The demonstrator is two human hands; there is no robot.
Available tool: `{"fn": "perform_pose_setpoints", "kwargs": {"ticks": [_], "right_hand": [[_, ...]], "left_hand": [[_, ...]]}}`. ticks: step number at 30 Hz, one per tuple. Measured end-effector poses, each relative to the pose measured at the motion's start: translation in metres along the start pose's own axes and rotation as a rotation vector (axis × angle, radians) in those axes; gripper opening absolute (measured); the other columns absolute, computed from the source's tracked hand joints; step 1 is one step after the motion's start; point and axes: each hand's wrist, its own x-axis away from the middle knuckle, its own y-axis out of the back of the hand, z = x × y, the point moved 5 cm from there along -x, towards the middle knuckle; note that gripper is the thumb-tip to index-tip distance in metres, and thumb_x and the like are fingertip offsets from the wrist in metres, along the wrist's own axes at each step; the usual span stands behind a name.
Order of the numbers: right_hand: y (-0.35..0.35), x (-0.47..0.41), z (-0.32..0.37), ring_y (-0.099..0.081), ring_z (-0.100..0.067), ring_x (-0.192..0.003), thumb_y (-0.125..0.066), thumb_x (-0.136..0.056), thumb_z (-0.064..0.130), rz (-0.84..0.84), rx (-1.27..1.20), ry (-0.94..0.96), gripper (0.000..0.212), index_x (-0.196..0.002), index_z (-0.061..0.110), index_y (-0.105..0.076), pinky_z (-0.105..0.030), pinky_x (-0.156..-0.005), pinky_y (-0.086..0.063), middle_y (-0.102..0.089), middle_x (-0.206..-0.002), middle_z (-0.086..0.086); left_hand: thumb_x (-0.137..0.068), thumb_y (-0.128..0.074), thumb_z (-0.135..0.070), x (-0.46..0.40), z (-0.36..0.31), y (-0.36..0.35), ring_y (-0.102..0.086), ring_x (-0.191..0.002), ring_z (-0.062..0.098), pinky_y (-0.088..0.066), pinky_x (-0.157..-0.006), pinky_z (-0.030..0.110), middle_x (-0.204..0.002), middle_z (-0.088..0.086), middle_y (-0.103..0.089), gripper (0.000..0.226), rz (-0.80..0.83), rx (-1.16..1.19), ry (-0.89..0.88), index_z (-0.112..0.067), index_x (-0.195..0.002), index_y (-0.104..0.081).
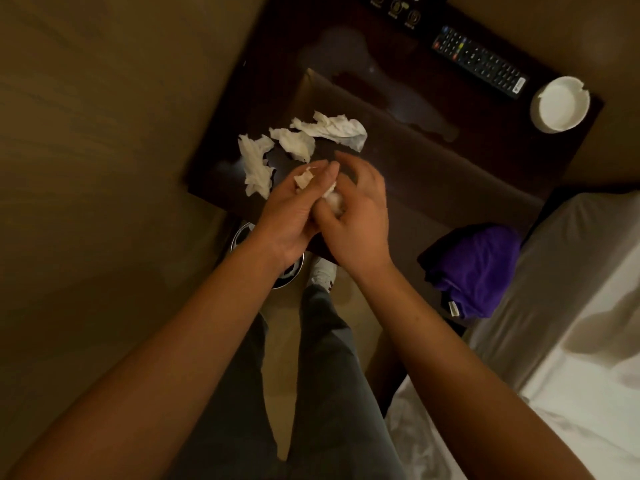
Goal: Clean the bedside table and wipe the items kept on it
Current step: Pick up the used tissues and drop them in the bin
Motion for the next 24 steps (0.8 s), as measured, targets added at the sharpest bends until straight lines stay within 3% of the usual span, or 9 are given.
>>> {"fn": "perform_pose_setpoints", "kwargs": {"ticks": [3, 5, 8, 13, 16, 19, 24], "right_hand": [[0.000, -0.010, -0.006, -0.047, -0.017, -0.137, -0.064, -0.092, 0.036, 0.148, -0.202, -0.042, 0.054, -0.143, 0.020, -0.058, -0.038, -0.111, -0.044, -0.051, -0.150, 0.000], [0.009, -0.027, -0.018, -0.051, -0.012, -0.131, -0.064, -0.093, 0.035, 0.041, -0.264, -0.128, 0.055, -0.145, 0.022, -0.054, -0.035, -0.108, -0.046, -0.052, -0.147, 0.001], [0.014, -0.065, -0.031, -0.051, -0.019, -0.132, -0.065, -0.092, 0.025, -0.092, 0.006, -0.148, 0.060, -0.150, 0.023, -0.049, -0.036, -0.104, -0.049, -0.049, -0.150, -0.004], [-0.016, -0.104, -0.037, -0.049, -0.032, -0.132, -0.065, -0.092, 0.028, 0.035, 0.365, -0.112, 0.060, -0.150, 0.031, -0.048, -0.042, -0.094, -0.052, -0.043, -0.150, -0.009], [-0.027, -0.107, -0.042, -0.053, -0.033, -0.126, -0.066, -0.095, 0.032, 0.086, 0.432, -0.124, 0.049, -0.143, 0.029, -0.055, -0.042, -0.092, -0.051, -0.049, -0.139, -0.011], [-0.026, -0.108, -0.054, -0.063, -0.034, -0.115, -0.065, -0.096, 0.028, 0.112, 0.416, -0.181, 0.028, -0.123, 0.025, -0.070, -0.039, -0.091, -0.050, -0.061, -0.129, -0.010], [0.003, -0.087, -0.057, -0.068, -0.020, -0.094, -0.063, -0.088, 0.022, -0.065, 0.210, -0.304, 0.014, -0.098, 0.024, -0.072, -0.026, -0.073, -0.043, -0.073, -0.103, -0.001]], "left_hand": [[-0.095, -0.068, -0.013, -0.004, -0.008, 0.016, -0.072, -0.109, 0.022, -0.061, -0.086, 0.038, -0.118, 0.007, -0.073, 0.036, -0.071, 0.035, -0.020, -0.014, -0.131, -0.063], [-0.095, -0.064, -0.005, -0.006, -0.017, 0.036, -0.072, -0.102, 0.021, -0.062, -0.075, 0.036, -0.113, 0.004, -0.073, 0.033, -0.165, -0.018, -0.029, -0.020, -0.125, -0.065], [-0.096, -0.056, 0.000, -0.008, -0.030, 0.068, -0.067, -0.091, 0.019, -0.059, -0.060, 0.029, -0.107, 0.005, -0.067, 0.030, -0.272, -0.073, -0.053, -0.022, -0.114, -0.066], [-0.090, -0.054, 0.006, -0.004, -0.028, 0.087, -0.070, -0.081, 0.020, -0.057, -0.059, 0.030, -0.113, 0.010, -0.067, 0.037, -0.239, -0.104, -0.057, -0.022, -0.107, -0.071], [-0.090, -0.053, 0.007, 0.001, -0.022, 0.086, -0.071, -0.074, 0.017, -0.056, -0.057, 0.028, -0.102, 0.007, -0.070, 0.039, -0.229, -0.125, -0.072, -0.023, -0.104, -0.073], [-0.090, -0.055, 0.008, 0.003, -0.018, 0.085, -0.068, -0.081, 0.020, -0.056, -0.059, 0.027, -0.109, 0.011, -0.067, 0.039, -0.236, -0.141, -0.068, -0.022, -0.105, -0.074], [-0.094, -0.067, -0.009, 0.004, -0.017, 0.085, -0.069, -0.077, 0.015, -0.055, -0.058, 0.026, -0.103, 0.005, -0.071, 0.020, -0.273, -0.064, -0.068, -0.021, -0.109, -0.073]]}}
